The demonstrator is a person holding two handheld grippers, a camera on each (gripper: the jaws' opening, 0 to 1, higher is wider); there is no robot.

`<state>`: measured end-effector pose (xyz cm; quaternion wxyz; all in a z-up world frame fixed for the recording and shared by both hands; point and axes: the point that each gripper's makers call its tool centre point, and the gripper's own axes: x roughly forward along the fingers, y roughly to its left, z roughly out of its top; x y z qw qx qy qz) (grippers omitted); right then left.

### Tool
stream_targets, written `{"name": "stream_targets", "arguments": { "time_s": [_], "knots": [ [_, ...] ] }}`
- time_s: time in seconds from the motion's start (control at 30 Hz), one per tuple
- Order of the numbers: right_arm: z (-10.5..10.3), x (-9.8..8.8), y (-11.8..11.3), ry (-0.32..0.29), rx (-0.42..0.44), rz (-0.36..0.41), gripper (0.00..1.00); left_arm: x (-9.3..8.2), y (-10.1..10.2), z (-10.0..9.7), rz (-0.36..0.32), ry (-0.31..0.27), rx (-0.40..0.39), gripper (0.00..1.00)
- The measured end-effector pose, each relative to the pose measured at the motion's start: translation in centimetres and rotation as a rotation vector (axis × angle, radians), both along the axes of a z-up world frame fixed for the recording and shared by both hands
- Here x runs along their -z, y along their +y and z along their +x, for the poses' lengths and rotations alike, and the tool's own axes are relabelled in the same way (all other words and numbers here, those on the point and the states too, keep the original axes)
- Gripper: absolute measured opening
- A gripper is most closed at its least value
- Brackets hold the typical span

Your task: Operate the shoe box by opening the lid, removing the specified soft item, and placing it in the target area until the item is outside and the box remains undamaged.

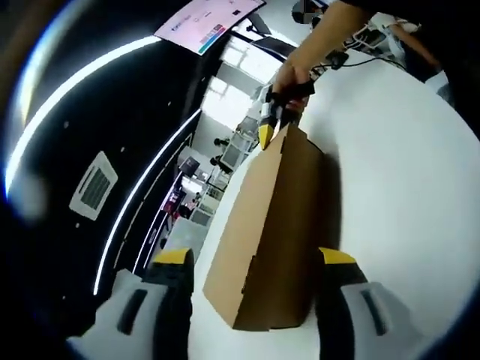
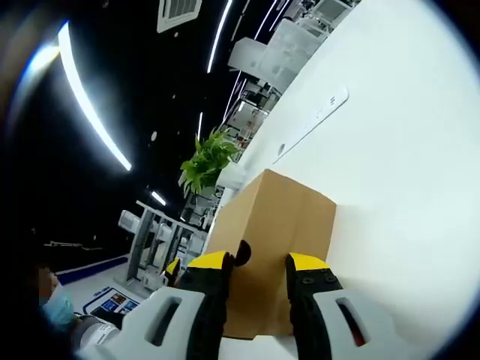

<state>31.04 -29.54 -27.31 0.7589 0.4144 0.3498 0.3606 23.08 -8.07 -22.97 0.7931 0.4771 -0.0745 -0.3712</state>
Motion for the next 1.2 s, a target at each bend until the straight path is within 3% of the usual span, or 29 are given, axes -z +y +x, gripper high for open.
{"name": "stream_targets", "arguments": {
  "time_s": [0.1, 0.17, 0.23, 0.3, 0.4, 0.63, 1.2],
  "knots": [
    [-0.1, -0.1, 0.1, 0.001, -0.002, 0.005, 0.30, 0.3, 0.7, 0.2, 0.042, -0.005, -0.026, 0.65],
    [-0.1, -0.1, 0.2, 0.000, 0.003, 0.008, 0.30, 0.8, 0.6, 0.0, 0.107, -0.047, -0.004, 0.65],
    [0.1, -0.2, 0.0, 0.000, 0.004, 0.007, 0.30, 1.6, 0.2, 0.4, 0.143, -0.059, -0.023, 0.64],
    [0.1, -0.3, -0.1, -0.001, 0.006, 0.012, 0.30, 2.0, -0.2, 1.1, 0.207, -0.114, -0.041, 0.63],
    [0.3, -0.2, -0.3, -0.001, 0.007, 0.019, 0.30, 2.0, 0.1, 1.7, 0.242, -0.142, -0.072, 0.60],
    [0.6, 0.0, -0.6, 0.002, 0.006, 0.026, 0.30, 1.9, 0.1, 1.7, 0.230, -0.129, -0.079, 0.57],
    [-0.3, -0.2, 0.2, 0.002, 0.005, 0.035, 0.29, 2.0, 0.1, 2.6, 0.276, -0.194, -0.094, 0.48]
  ]
}}
